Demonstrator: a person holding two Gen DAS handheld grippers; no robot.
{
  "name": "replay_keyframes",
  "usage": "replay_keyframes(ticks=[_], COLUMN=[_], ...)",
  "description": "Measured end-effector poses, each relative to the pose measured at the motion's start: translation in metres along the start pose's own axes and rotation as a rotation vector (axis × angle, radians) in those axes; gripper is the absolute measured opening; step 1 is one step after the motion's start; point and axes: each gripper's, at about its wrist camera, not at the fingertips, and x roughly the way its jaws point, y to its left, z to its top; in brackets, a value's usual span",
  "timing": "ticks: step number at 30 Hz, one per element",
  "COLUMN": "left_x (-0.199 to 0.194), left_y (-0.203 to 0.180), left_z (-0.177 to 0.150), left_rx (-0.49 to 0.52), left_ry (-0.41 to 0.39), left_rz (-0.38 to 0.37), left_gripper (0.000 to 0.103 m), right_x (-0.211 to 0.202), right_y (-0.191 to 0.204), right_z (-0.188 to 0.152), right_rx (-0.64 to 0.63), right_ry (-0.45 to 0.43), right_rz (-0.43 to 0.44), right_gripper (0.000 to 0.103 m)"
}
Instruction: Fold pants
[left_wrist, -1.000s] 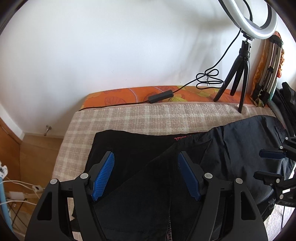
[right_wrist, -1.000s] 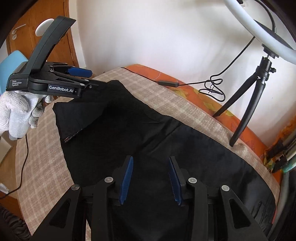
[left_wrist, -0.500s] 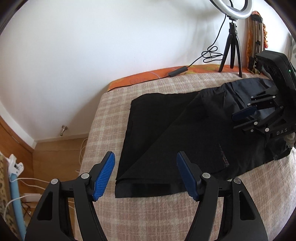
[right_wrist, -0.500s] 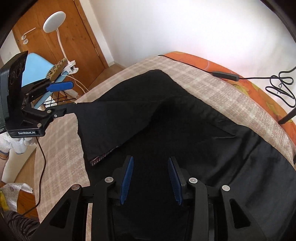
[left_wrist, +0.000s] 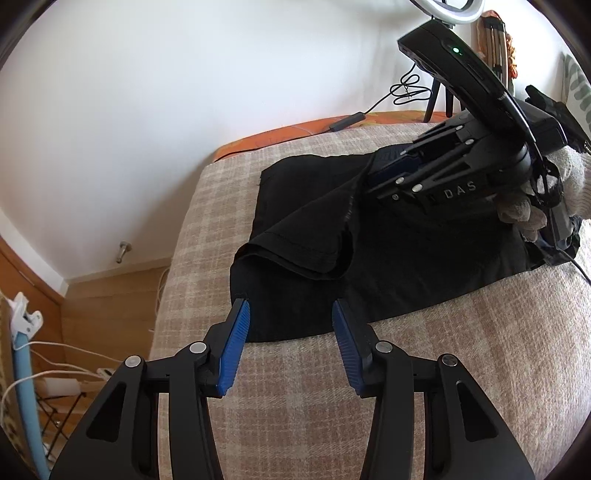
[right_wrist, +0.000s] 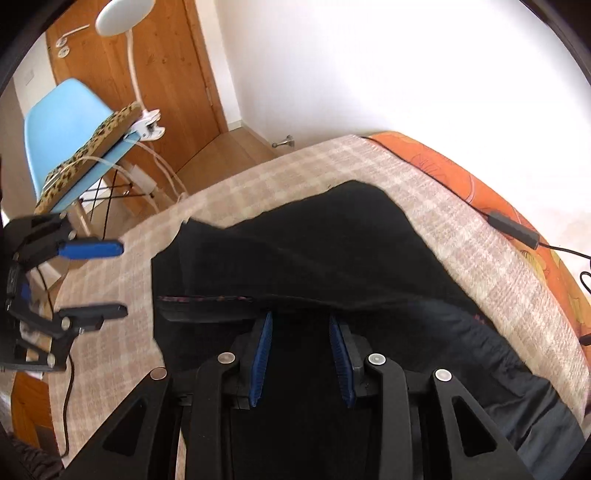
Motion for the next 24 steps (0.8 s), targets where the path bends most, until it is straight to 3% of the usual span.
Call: replay_keyframes(ticks=[6, 9, 12, 19, 24], left_x=[0.019, 0.032, 0.041, 0.028, 0.021], left_y=[0.005, 0.007, 0.009, -0.006, -0.022], left_z=[0.011, 0.020, 0.024, 0.023, 0.027], left_rx=[-0.040, -0.050, -0.061, -0.071, -0.114], left_ry=[-0.010, -0.001, 0.006, -0.017, -0.015], left_rz=[-0.004, 0.018, 0.024, 0.001, -0.057], left_gripper=[0.045, 0.045, 0.045, 0.045, 0.045], right_x=[0.007, 0.008, -0.007, -0.103, -0.178], right_y=[-0.024, -0.026, -0.031, -0.030, -0.012], right_z=[0.041, 0.051, 0.047, -0.019, -0.099], right_rx=[0.101, 0.112, 0.125, 0.071, 0.013], right_ry=[-0.073, -0.077, -0.087, -0.076, -0.057], right_rz=[-0.056, -0.138, -0.096, -0.058, -0.150], right_gripper=[0.036, 0.036, 0.036, 0.038, 0.043])
